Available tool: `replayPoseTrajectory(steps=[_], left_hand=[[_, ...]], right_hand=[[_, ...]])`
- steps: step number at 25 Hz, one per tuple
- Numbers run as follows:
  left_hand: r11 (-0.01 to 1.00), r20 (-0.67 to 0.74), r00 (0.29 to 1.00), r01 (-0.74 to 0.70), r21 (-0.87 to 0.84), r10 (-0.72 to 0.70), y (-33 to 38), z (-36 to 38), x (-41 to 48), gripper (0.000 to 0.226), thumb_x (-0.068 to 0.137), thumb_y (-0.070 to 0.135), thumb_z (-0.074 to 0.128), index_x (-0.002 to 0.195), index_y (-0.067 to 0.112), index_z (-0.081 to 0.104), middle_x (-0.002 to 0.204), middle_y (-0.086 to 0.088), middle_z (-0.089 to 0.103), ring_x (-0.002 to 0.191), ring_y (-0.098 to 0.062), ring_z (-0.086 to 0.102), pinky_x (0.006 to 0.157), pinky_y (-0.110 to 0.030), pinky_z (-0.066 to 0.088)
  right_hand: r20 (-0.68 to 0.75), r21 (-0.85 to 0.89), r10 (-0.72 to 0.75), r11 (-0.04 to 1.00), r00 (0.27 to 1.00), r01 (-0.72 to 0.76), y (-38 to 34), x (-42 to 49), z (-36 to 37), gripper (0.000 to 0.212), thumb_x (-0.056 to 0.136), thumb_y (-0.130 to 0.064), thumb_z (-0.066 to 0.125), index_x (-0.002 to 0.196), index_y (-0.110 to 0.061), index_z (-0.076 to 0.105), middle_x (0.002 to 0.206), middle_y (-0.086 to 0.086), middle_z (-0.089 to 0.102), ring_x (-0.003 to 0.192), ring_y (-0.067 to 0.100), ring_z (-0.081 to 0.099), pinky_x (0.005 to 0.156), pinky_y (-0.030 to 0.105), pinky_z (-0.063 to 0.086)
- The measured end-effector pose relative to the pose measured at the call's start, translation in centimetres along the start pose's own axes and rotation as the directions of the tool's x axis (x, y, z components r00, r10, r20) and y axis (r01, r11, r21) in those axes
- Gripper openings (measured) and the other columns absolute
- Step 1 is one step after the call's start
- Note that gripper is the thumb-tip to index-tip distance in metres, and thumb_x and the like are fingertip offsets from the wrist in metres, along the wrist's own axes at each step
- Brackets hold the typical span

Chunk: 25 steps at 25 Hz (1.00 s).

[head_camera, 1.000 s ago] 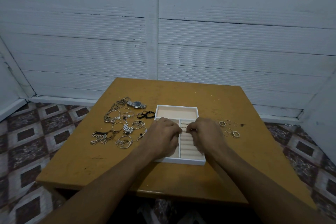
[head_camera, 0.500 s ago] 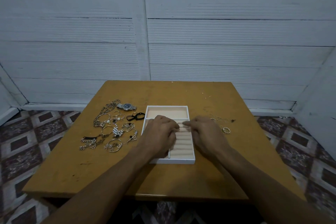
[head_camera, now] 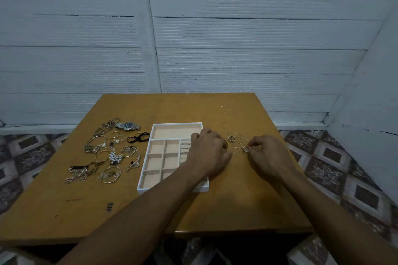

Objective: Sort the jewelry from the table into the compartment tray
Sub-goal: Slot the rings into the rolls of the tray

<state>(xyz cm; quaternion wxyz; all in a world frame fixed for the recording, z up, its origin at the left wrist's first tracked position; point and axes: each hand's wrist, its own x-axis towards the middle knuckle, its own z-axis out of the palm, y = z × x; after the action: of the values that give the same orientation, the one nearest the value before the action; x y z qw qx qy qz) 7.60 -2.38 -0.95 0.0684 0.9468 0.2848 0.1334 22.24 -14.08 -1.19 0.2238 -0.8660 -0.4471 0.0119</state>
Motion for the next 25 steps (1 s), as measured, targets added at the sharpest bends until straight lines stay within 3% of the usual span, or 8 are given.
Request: replayPoseTrajectory(steps=[7, 25], left_hand=[[0.997, 0.052, 0.997, 0.052, 0.063, -0.055, 2.7, 1.0, 2.6, 0.038, 0.089, 0.049, 0.052, 0.110, 0.021, 0.067, 0.116, -0.006, 0.062, 0.114, -0.026, 0.044, 0.093, -0.040, 0.033], [0.998, 0.167, 0.985, 0.036, 0.052, -0.044, 3.0, 1.9, 3.6, 0.028, 0.094, 0.033, 0.053, 0.115, 0.015, 0.058, 0.122, -0.010, 0.059, 0.115, -0.029, 0.048, 0.093, -0.040, 0.040]], right_hand=[[0.027, 0.011, 0.007, 1.000, 1.000, -0.007, 1.3, -0.5, -0.6, 0.020, 0.089, -0.029, 0.057, 0.101, -0.025, 0.072, 0.111, 0.000, 0.064, 0.099, 0.017, 0.055, 0.084, 0.037, 0.049], [0.075, 0.014, 0.031, 0.999, 0.997, -0.032, 0.3, 0.7, -0.1, 0.026, 0.090, -0.028, 0.055, 0.112, -0.022, 0.067, 0.117, 0.001, 0.063, 0.108, 0.019, 0.055, 0.097, 0.046, 0.045]])
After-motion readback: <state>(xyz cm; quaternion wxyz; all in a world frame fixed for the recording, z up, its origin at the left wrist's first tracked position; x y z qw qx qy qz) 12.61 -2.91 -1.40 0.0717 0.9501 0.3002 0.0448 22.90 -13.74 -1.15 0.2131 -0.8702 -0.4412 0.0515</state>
